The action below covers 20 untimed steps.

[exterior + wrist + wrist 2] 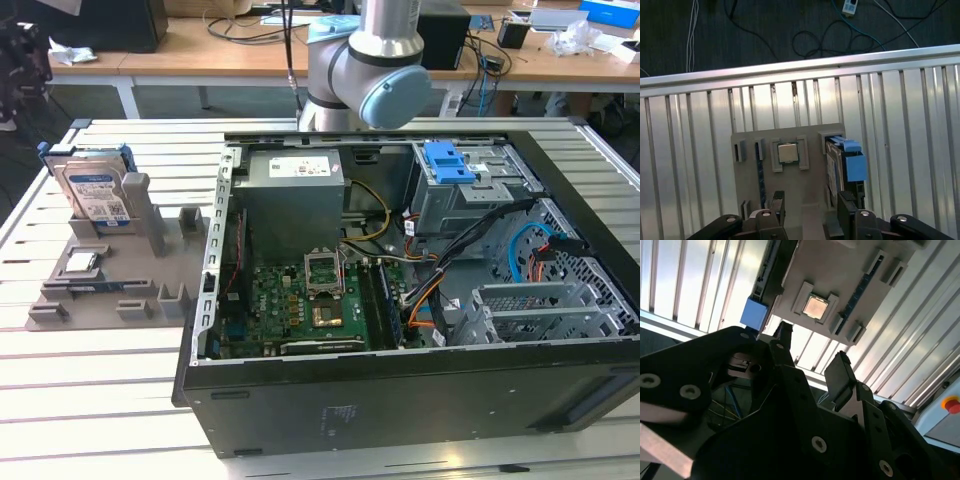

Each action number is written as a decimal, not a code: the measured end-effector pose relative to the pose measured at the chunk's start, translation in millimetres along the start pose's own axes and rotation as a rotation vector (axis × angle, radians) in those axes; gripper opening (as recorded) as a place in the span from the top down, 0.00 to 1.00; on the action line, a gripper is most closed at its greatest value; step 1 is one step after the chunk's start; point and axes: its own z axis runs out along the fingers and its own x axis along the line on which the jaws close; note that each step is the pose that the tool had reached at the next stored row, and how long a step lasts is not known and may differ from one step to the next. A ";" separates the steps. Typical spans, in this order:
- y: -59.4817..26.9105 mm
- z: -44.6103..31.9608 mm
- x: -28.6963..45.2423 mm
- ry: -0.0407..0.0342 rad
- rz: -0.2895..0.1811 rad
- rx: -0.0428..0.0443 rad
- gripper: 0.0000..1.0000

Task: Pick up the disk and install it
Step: 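Pick up the disk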

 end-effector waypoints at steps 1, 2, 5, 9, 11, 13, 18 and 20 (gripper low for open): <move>0.1 0.0 -0.9 0.0000 0.000 0.0000 0.46; 0.1 0.0 -1.6 0.0000 0.000 -0.0001 0.46; 0.3 0.2 -3.7 0.0000 0.000 -0.0001 0.46; 0.7 0.5 -6.9 0.0000 0.000 0.0000 0.46; 0.8 0.6 -8.2 0.0000 0.000 -0.0001 0.46; 1.0 0.8 -9.7 0.0000 0.000 0.0000 0.46; 1.4 1.1 -13.8 0.0000 0.000 0.0000 0.46; 1.9 1.3 -18.5 0.0000 0.000 0.0000 0.46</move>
